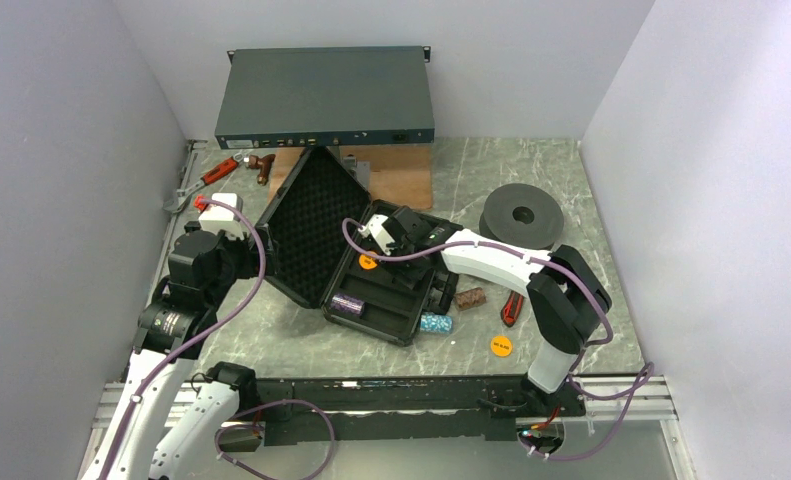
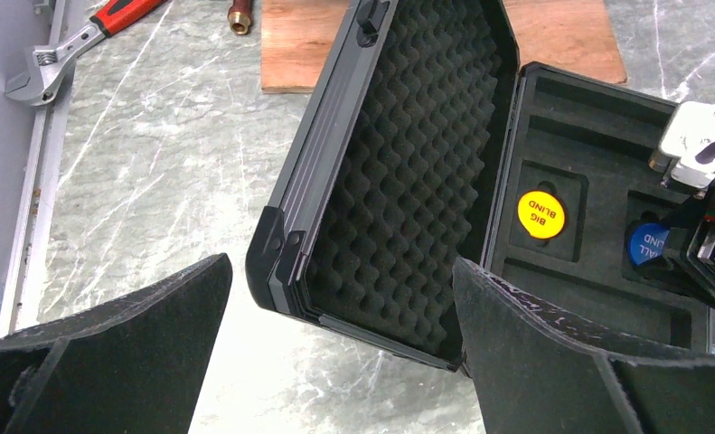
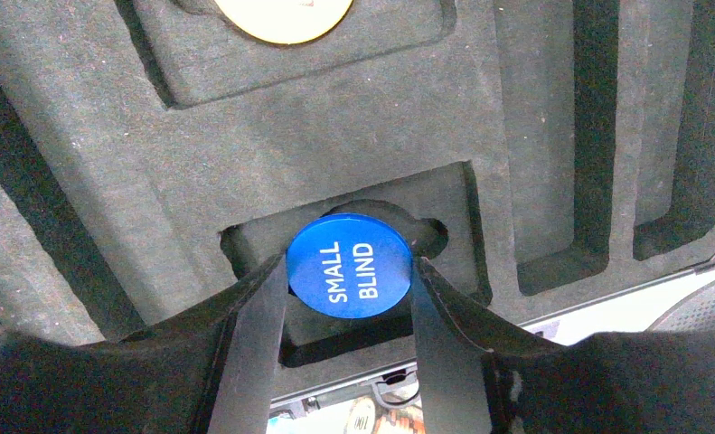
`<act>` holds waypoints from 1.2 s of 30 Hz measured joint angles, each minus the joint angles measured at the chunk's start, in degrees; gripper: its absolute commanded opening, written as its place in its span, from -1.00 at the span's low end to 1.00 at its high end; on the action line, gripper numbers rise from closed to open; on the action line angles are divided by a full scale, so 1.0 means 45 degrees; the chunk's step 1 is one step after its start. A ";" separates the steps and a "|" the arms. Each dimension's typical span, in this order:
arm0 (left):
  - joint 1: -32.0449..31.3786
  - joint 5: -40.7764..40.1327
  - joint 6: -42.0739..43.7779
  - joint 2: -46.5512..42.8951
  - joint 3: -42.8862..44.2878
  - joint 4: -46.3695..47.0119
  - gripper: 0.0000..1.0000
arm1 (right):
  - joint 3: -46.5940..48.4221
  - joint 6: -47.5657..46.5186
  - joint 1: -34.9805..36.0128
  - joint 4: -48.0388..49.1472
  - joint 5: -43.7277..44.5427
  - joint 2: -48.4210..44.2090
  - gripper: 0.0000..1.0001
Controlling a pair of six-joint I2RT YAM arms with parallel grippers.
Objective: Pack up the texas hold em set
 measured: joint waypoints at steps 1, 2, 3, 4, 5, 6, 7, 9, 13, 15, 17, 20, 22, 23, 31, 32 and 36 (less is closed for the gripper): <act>-0.0005 0.0000 0.0000 0.0000 0.0000 0.0000 0.98 | 0.0000 -0.0015 0.0005 0.0000 0.0000 0.0010 -0.20; -0.0019 0.0000 0.0000 0.0000 0.0000 0.0000 0.98 | 0.0000 -0.0034 0.0010 -0.0005 0.0010 0.0019 -0.20; -0.0029 0.0000 0.0000 0.0000 0.0000 0.0000 0.98 | 0.0005 -0.0049 0.0015 0.0000 0.0015 0.0029 -0.20; -0.0053 -0.0005 0.0000 0.0000 0.0000 0.0000 0.98 | 0.0005 -0.0058 0.0019 0.0000 0.0024 0.0049 -0.20; -0.0053 -0.0005 0.0000 0.0000 0.0000 0.0000 0.98 | 0.0005 -0.0078 0.0024 0.0000 0.0044 0.0063 -0.20; -0.0068 -0.0005 0.0000 0.0000 0.0000 0.0000 0.98 | 0.0029 -0.0092 0.0034 -0.0010 0.0073 0.0087 -0.20; -0.0078 -0.0005 0.0000 0.0000 0.0000 0.0000 0.98 | 0.0068 -0.0102 0.0049 -0.0044 0.0097 0.0121 -0.20; -0.0087 -0.0005 0.0000 0.0000 0.0000 0.0000 0.98 | 0.0185 -0.0126 0.0063 -0.0151 0.0155 0.0219 -0.20; -0.0107 -0.0024 0.0000 0.0000 -0.0010 0.0000 0.98 | 0.0311 -0.0126 0.0087 -0.0257 0.0277 0.0345 -0.20; -0.0121 -0.0029 0.0000 -0.0010 -0.0010 0.0000 0.98 | 0.0350 -0.0131 0.0092 -0.0282 0.0350 0.0379 -0.19; -0.0126 -0.0029 0.0000 -0.0024 -0.0010 0.0000 0.98 | 0.0364 -0.0141 0.0087 -0.0272 0.0461 0.0413 -0.18; -0.0136 -0.0034 0.0000 -0.0049 -0.0015 0.0000 0.98 | 0.0364 -0.0185 0.0010 -0.0253 0.0724 0.0529 -0.12; -0.0136 -0.0034 0.0000 -0.0058 -0.0019 0.0000 0.98 | 0.0364 -0.0214 -0.0029 -0.0175 0.0738 0.0636 -0.08; -0.0136 -0.0034 0.0000 -0.0058 -0.0019 0.0000 0.98 | 0.0364 -0.0223 -0.0029 -0.0175 0.0733 0.0641 -0.06; -0.0136 -0.0044 0.0000 -0.0058 -0.0029 0.0000 0.98 | 0.0374 -0.0228 -0.0034 -0.0175 0.0675 0.0656 0.01; -0.0136 -0.0039 0.0000 -0.0058 -0.0029 0.0000 0.98 | 0.0374 -0.0223 -0.0034 -0.0175 0.0636 0.0656 0.01; -0.0136 -0.0044 0.0000 -0.0058 -0.0029 0.0000 0.98 | 0.0374 -0.0228 -0.0049 -0.0175 0.0525 0.0641 0.06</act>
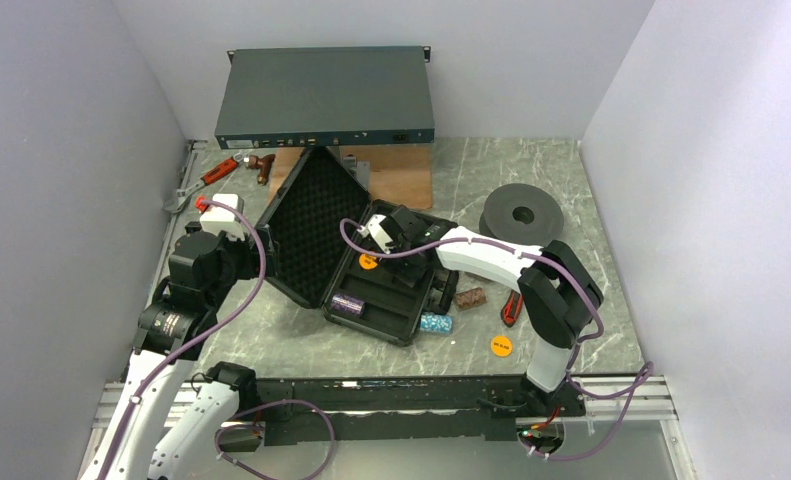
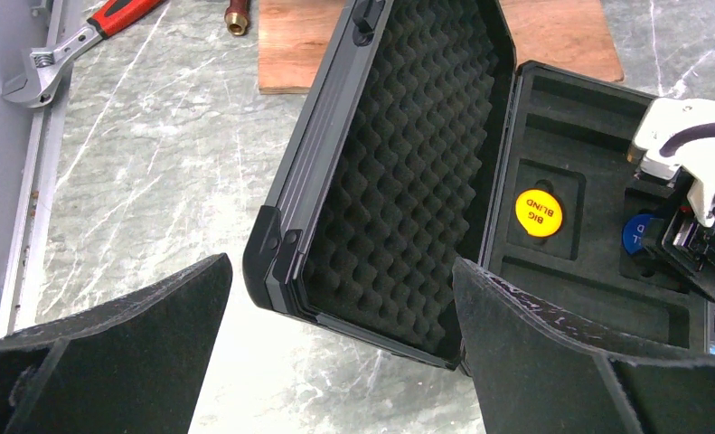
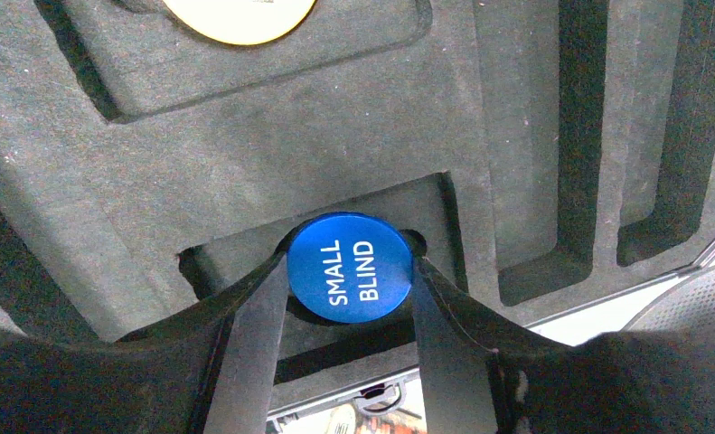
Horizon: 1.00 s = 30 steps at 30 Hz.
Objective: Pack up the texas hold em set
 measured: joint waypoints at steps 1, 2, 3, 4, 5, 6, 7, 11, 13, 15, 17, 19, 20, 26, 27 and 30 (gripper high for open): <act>0.0000 0.0000 0.0000 0.0000 0.0000 0.0000 0.98 | 0.0000 0.0000 -0.0019 0.0000 -0.0058 -0.0005 0.06; 0.0000 -0.0005 0.0000 0.0000 0.0000 0.0000 0.98 | 0.0000 0.0005 -0.0024 -0.0005 -0.0151 -0.0019 0.07; 0.0000 -0.0005 0.0000 0.0000 0.0000 0.0000 0.98 | 0.0000 0.0005 -0.0049 -0.0005 -0.0243 -0.0029 0.07; 0.0000 -0.0019 0.0000 0.0000 0.0000 0.0000 0.98 | 0.0000 0.0005 -0.0063 -0.0010 -0.0330 -0.0049 0.09; 0.0000 -0.0039 0.0000 0.0000 0.0000 0.0000 0.98 | 0.0000 0.0010 -0.0092 -0.0010 -0.0408 -0.0053 0.10; 0.0000 -0.0049 0.0000 0.0000 0.0000 0.0000 0.98 | 0.0000 0.0005 -0.0107 -0.0010 -0.0457 -0.0053 0.10; 0.0000 -0.0053 0.0000 0.0000 0.0000 0.0000 0.98 | 0.0000 0.0010 -0.0126 -0.0005 -0.0495 -0.0053 0.12; 0.0000 -0.0078 0.0000 0.0000 0.0000 0.0000 0.98 | 0.0000 0.0005 -0.0151 -0.0010 -0.0568 -0.0053 0.24; 0.0000 -0.0083 0.0000 0.0000 0.0000 0.0000 0.98 | 0.0000 0.0000 -0.0180 0.0000 -0.0559 -0.0053 0.30; 0.0000 -0.0083 0.0000 -0.0005 0.0000 0.0000 0.98 | 0.0000 0.0010 -0.0223 0.0010 -0.0554 -0.0053 0.36; 0.0000 -0.0083 0.0000 -0.0010 0.0000 0.0000 0.98 | 0.0000 0.0000 -0.0253 0.0024 -0.0525 -0.0053 0.42; 0.0000 -0.0083 0.0000 -0.0015 0.0000 0.0000 0.98 | 0.0000 0.0000 -0.0272 0.0029 -0.0491 -0.0053 0.46; 0.0000 -0.0083 0.0000 -0.0019 0.0000 0.0000 0.98 | 0.0000 0.0005 -0.0272 0.0029 -0.0491 -0.0058 0.48; 0.0000 -0.0083 0.0000 -0.0019 0.0000 0.0000 0.98 | 0.0000 0.0015 -0.0267 0.0024 -0.0476 -0.0078 0.55; 0.0000 -0.0083 0.0000 -0.0019 0.0000 0.0000 0.98 | 0.0000 0.0015 -0.0257 0.0019 -0.0461 -0.0092 0.55; 0.0000 -0.0083 0.0000 -0.0019 0.0000 0.0000 0.98 | 0.0000 0.0015 -0.0233 -0.0073 -0.0432 -0.0214 0.57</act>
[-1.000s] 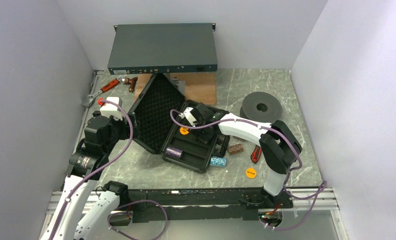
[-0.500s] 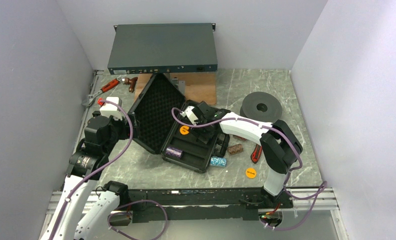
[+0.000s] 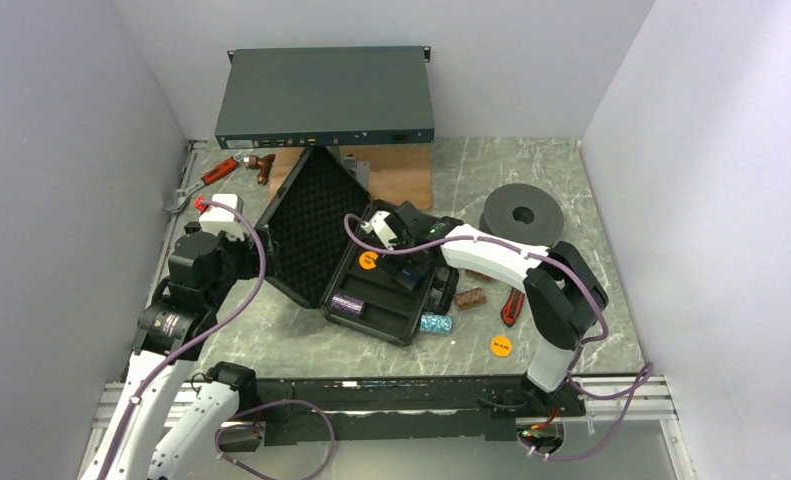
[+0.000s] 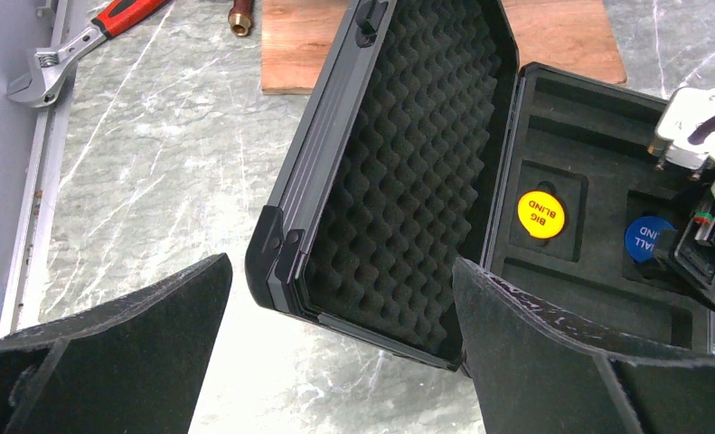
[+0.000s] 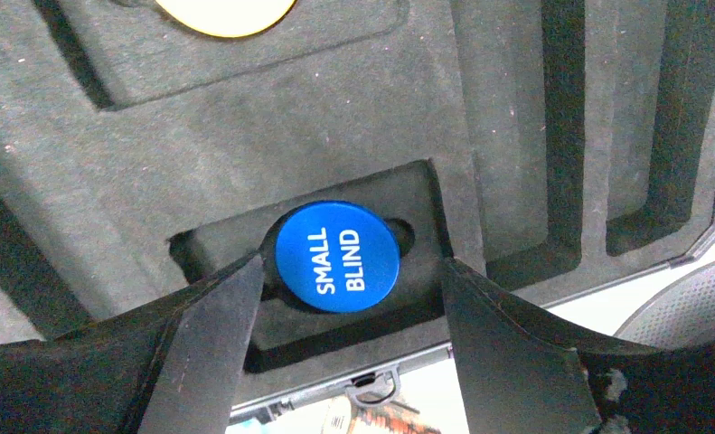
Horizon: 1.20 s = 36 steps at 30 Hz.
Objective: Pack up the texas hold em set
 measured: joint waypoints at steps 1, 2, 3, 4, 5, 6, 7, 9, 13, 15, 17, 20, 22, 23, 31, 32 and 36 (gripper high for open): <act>0.0000 -0.0005 0.0000 0.0000 0.0000 0.0000 0.98 | 0.0000 0.0005 0.0015 -0.0083 0.0000 -0.0087 0.57; 0.0000 -0.0005 0.0000 0.0000 0.0000 0.0000 0.98 | 0.0000 0.0058 0.0049 -0.0151 -0.0053 -0.0219 0.57; 0.0000 -0.0005 0.0000 0.0000 0.0000 0.0000 0.98 | 0.0000 0.0092 0.0107 -0.0180 -0.0112 -0.0340 0.58; 0.0000 0.0000 0.0000 0.0000 0.0000 0.0000 0.98 | 0.0010 0.0117 0.0194 -0.0194 -0.0160 -0.0481 0.58; 0.0000 -0.0005 0.0000 0.0000 0.0000 0.0000 0.98 | 0.0029 0.0146 0.0257 -0.0204 -0.0194 -0.0631 0.59; 0.0000 -0.0005 0.0000 0.0000 0.0000 0.0000 0.98 | 0.0049 0.0189 0.0316 -0.0219 -0.0262 -0.0777 0.59; 0.0000 -0.0005 0.0000 0.0000 0.0000 0.0000 0.98 | 0.0063 0.0204 0.0374 -0.0223 -0.0311 -0.0894 0.59; 0.0000 -0.0005 0.0000 0.0000 0.0000 0.0000 0.98 | 0.0087 0.0262 0.0452 -0.0233 -0.0384 -0.1141 0.53; 0.0000 -0.0005 0.0000 0.0000 0.0000 0.0000 0.98 | 0.0097 0.0651 0.0457 -0.0194 0.0291 -0.1501 0.21; 0.0000 -0.0005 0.0000 0.0000 0.0000 0.0000 0.98 | 0.0092 0.0933 0.0457 -0.0117 0.0835 -0.1583 0.11; 0.0000 -0.0005 0.0000 0.0000 0.0000 0.0000 0.98 | 0.0087 0.1195 0.0457 -0.0058 0.1297 -0.1622 0.00; 0.0000 -0.0005 0.0000 0.0000 0.0000 0.0000 0.98 | -0.0039 0.1569 0.0457 0.0068 0.1812 -0.1642 -0.30; 0.0000 -0.0005 0.0000 0.0000 0.0000 0.0000 0.98 | -0.0209 0.1817 0.0457 0.0121 0.2059 -0.1647 -0.42; 0.0000 -0.0005 0.0000 0.0000 0.0000 0.0000 0.98 | -0.0306 0.1938 0.0457 0.0136 0.2152 -0.1647 -0.45; 0.0000 0.0000 0.0000 0.0000 0.0000 0.0000 0.98 | -0.0636 0.2487 0.0442 0.0146 0.2710 -0.1647 -0.75; 0.0000 -0.0005 0.0000 0.0000 0.0000 0.0000 0.98 | -0.0636 0.2535 0.0442 0.0151 0.2793 -0.1632 -0.80; 0.0000 -0.0005 0.0000 0.0000 0.0000 0.0000 0.98 | -0.0636 0.2628 0.0442 0.0189 0.3162 -0.1394 -0.93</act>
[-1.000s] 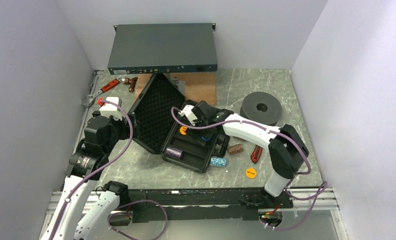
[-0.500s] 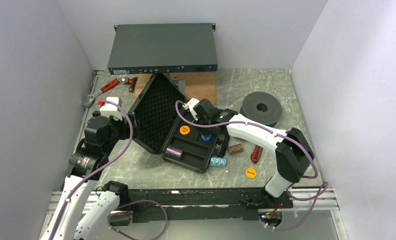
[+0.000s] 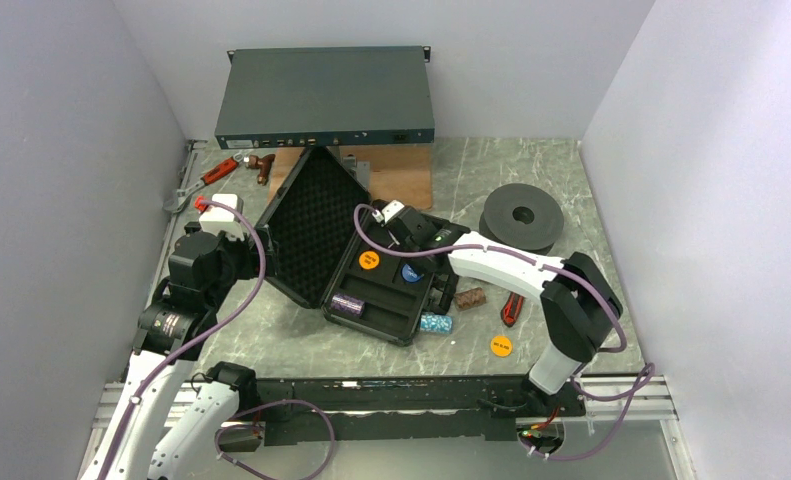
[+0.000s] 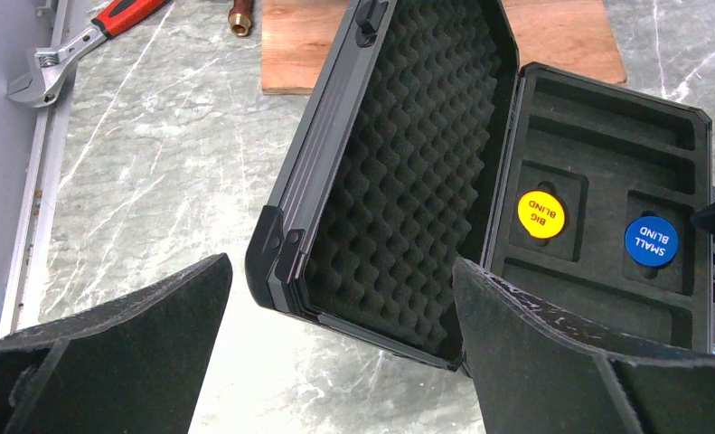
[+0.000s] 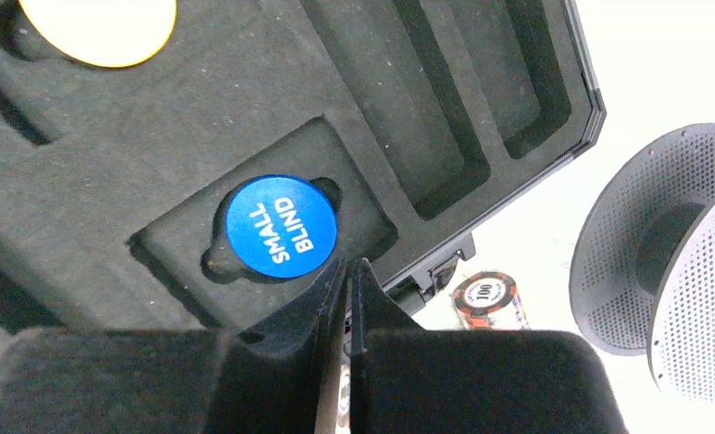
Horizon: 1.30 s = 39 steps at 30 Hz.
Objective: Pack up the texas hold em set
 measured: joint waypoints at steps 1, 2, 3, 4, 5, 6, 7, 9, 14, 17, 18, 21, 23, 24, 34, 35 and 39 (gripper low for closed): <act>0.0000 0.0000 0.0000 0.0000 0.0000 0.0000 0.98 | 0.0000 0.0015 0.0000 0.0005 0.0117 0.0131 -0.96; 0.0000 0.0000 0.0000 0.0000 0.0000 0.0000 0.98 | 0.0000 0.0034 0.0000 0.0005 0.0194 0.0272 -0.97; 0.0000 0.0000 0.0000 0.0000 0.0000 0.0000 0.98 | 0.0000 0.0039 0.0000 0.0000 0.0277 0.0384 -0.98; 0.0000 0.0005 0.0000 0.0000 0.0000 0.0000 0.98 | 0.0000 0.0039 0.0000 -0.0005 0.0369 0.0515 -1.00; 0.0000 0.0000 0.0000 0.0000 0.0000 0.0000 0.98 | 0.0000 0.0044 0.0000 -0.0005 0.0437 0.0651 -1.00; 0.0000 0.0000 0.0000 0.0000 0.0000 0.0000 0.98 | 0.0000 0.0044 0.0000 -0.0005 0.0486 0.0753 -1.00; 0.0000 0.0000 0.0000 0.0000 0.0000 0.0000 0.98 | 0.0000 0.0044 0.0000 -0.0015 0.0510 0.0860 -1.00; 0.0000 0.0000 0.0000 0.0000 0.0000 0.0000 0.98 | 0.0019 0.0044 0.0000 -0.0034 0.0534 0.1010 -1.00; 0.0000 0.0000 0.0000 0.0000 0.0000 0.0000 0.98 | 0.0092 0.0044 0.0000 -0.0039 0.0520 0.1175 -1.00; 0.0000 0.0000 0.0000 0.0000 0.0000 0.0000 0.98 | 0.0151 0.0044 0.0000 -0.0039 0.0466 0.1180 -1.00; 0.0000 0.0005 0.0000 0.0000 0.0000 0.0000 0.98 | 0.0170 0.0044 0.0000 -0.0039 0.0437 0.1180 -1.00; 0.0000 0.0000 0.0000 0.0000 0.0000 0.0000 0.98 | 0.0243 0.0044 0.0005 -0.0034 0.0340 0.1180 -1.00; 0.0000 0.0000 0.0000 0.0000 0.0000 0.0000 0.98 | 0.0267 0.0044 0.0005 -0.0034 0.0291 0.1180 -1.00; 0.0000 0.0000 0.0000 0.0000 0.0000 0.0000 0.98 | 0.0287 0.0078 0.0019 -0.0044 0.0257 0.1195 -1.00; 0.0000 0.0000 0.0000 0.0000 0.0000 0.0000 0.98 | 0.0321 0.0379 0.0136 -0.0063 0.0146 0.1462 -1.00; 0.0000 0.0000 0.0000 0.0000 0.0000 0.0000 0.98 | 0.0321 0.0384 0.0136 -0.0063 0.0146 0.1462 -1.00; 0.0000 0.0000 0.0000 -0.0005 0.0000 0.0000 0.98 | 0.0321 0.0437 0.0136 -0.0063 0.0160 0.1462 -1.00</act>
